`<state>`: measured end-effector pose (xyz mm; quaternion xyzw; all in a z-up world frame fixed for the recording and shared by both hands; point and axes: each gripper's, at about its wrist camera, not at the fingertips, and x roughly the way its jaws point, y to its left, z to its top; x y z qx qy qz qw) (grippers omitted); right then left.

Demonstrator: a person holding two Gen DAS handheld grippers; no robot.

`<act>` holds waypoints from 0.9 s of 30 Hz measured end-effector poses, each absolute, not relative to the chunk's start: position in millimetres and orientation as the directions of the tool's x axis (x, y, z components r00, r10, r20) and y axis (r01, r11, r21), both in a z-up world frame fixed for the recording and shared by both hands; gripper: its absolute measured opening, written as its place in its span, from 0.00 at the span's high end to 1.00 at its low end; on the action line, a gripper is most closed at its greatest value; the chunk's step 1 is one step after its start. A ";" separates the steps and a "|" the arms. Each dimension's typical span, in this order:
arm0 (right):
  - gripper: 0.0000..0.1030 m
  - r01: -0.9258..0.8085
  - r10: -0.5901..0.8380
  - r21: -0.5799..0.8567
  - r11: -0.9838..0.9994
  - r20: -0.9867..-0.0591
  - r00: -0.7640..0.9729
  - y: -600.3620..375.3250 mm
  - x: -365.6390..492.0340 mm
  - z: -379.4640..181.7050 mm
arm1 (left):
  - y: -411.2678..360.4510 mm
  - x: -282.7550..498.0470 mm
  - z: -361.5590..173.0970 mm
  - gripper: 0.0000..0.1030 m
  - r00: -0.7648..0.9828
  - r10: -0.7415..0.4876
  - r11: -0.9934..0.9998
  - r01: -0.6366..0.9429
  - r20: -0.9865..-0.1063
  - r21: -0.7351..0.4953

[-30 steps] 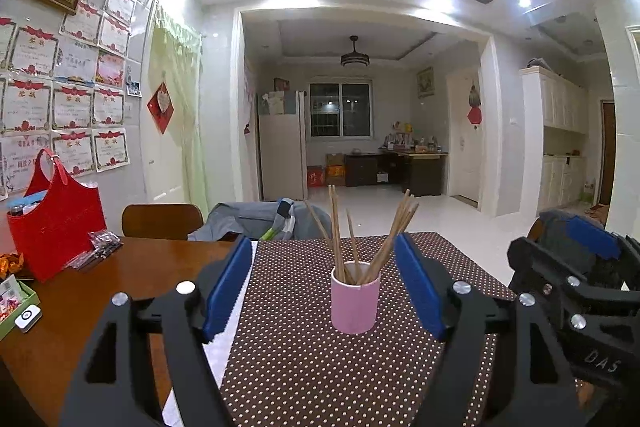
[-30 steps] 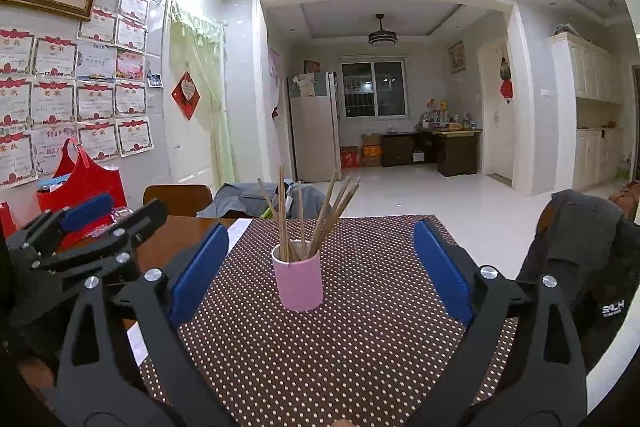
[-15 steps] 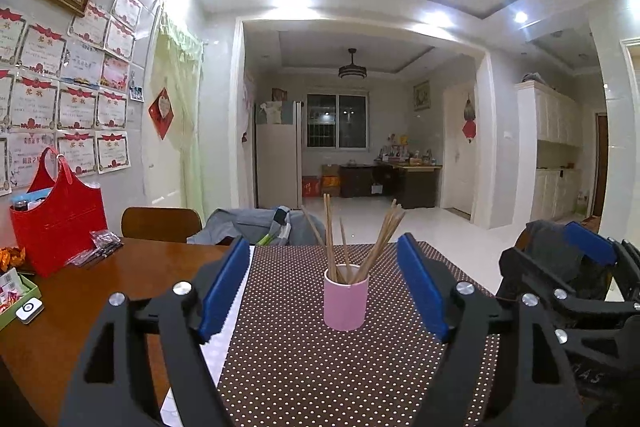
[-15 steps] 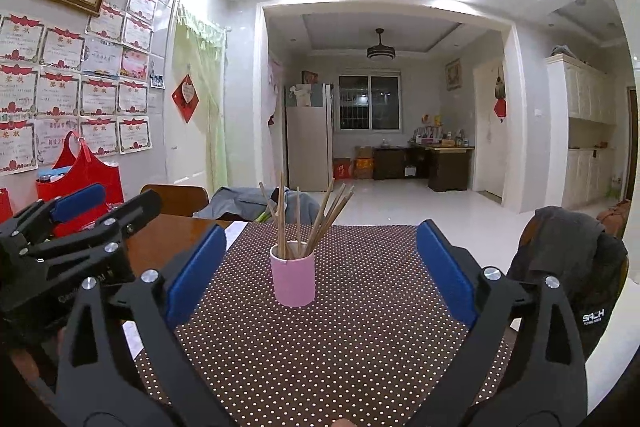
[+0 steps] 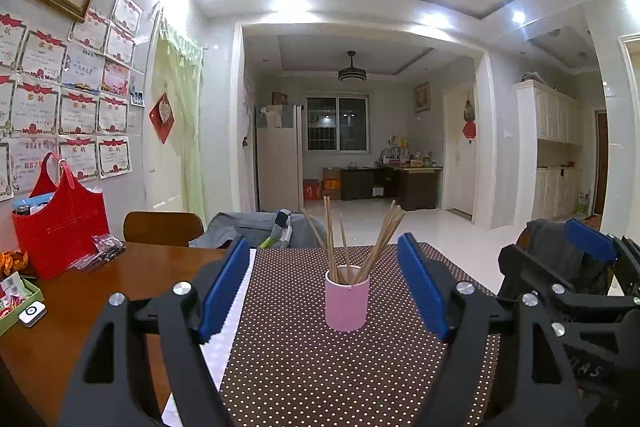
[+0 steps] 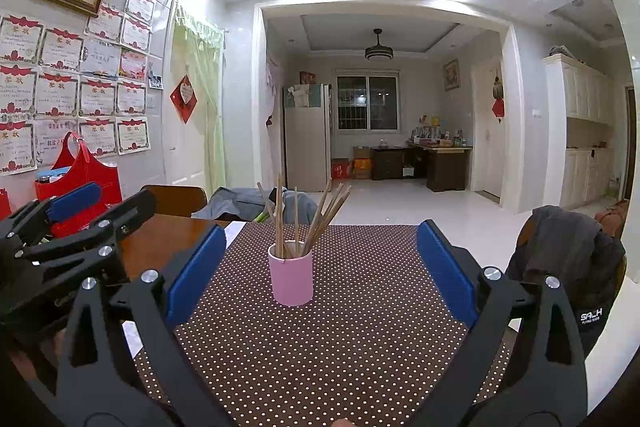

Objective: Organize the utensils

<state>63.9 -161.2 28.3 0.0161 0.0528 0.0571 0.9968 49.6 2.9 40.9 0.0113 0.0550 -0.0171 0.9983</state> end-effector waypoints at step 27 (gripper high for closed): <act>0.08 -0.112 0.117 0.047 0.993 -0.114 0.987 -163.1 66.5 27.3 | 3.8 51.4 45.5 0.27 0.993 -0.043 0.999 0.046 -0.109 0.024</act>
